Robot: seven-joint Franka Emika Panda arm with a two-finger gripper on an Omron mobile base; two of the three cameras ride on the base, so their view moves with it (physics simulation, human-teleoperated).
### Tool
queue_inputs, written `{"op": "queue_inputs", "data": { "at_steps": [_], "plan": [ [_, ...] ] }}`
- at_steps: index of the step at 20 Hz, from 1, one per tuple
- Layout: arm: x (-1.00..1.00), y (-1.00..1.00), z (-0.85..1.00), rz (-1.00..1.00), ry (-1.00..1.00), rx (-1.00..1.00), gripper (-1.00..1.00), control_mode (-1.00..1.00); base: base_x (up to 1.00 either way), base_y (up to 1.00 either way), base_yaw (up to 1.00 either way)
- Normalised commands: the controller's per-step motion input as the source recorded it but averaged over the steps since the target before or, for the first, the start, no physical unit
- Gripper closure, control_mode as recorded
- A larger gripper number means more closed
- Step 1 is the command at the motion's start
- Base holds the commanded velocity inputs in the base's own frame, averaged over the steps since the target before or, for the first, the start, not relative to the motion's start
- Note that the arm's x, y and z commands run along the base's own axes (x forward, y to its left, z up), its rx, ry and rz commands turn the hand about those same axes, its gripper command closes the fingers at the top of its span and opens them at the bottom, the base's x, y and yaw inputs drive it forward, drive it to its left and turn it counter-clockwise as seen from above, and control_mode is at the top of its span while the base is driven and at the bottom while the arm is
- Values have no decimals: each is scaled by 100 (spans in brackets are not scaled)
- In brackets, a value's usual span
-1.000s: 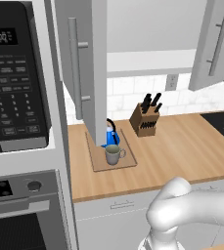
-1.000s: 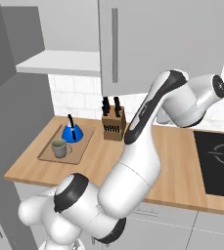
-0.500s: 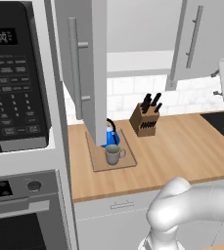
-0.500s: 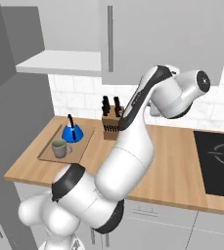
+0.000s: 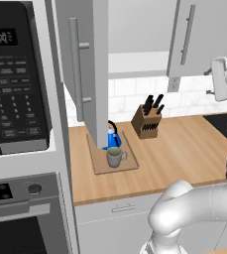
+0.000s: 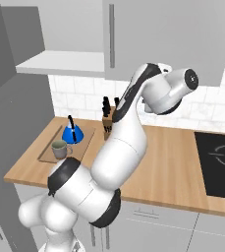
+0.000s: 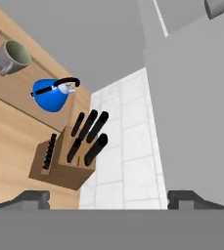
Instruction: Pick the kettle from the counter and place it on the tray. Then pick the mug from the cabinet and place it on the tray. Then close the cabinet doors.
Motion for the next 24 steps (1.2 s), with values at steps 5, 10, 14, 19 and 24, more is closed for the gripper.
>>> {"op": "queue_inputs", "data": {
  "at_steps": [5,10,14,19,24],
  "plan": [
    [50,46,-1,0,0,-1,-100,-100,0,0,0],
    [54,62,-27,0,6,-12,-100,-100,0,0,0],
    [33,70,-77,0,16,-27,-100,-100,0,0,0],
    [-35,50,-99,0,3,-21,-100,-100,0,0,0],
    [-65,44,-56,0,-2,-11,-100,-100,0,0,0]
  ]
}}
